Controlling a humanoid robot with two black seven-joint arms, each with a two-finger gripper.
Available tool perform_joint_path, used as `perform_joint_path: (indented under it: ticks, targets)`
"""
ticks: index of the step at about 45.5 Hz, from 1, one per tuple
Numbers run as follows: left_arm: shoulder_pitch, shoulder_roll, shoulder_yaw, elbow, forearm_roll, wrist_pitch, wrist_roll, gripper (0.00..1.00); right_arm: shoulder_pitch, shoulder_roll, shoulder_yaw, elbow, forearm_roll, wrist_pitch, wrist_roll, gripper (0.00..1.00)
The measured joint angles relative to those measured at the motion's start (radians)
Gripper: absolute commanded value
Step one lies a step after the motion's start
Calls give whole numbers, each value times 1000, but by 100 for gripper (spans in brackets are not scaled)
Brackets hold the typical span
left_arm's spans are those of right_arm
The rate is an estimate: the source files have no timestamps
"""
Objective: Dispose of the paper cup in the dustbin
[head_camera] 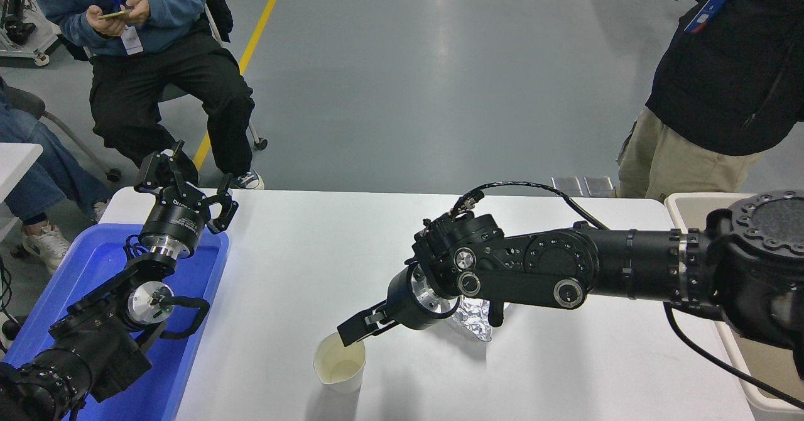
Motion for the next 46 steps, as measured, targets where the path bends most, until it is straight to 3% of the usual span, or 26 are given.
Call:
perform_joint_path:
  ticks: [46]
  targets:
    - [0,0,0,0,0,0,0,100,-139,9,71,-96,169,-30,-20,100]
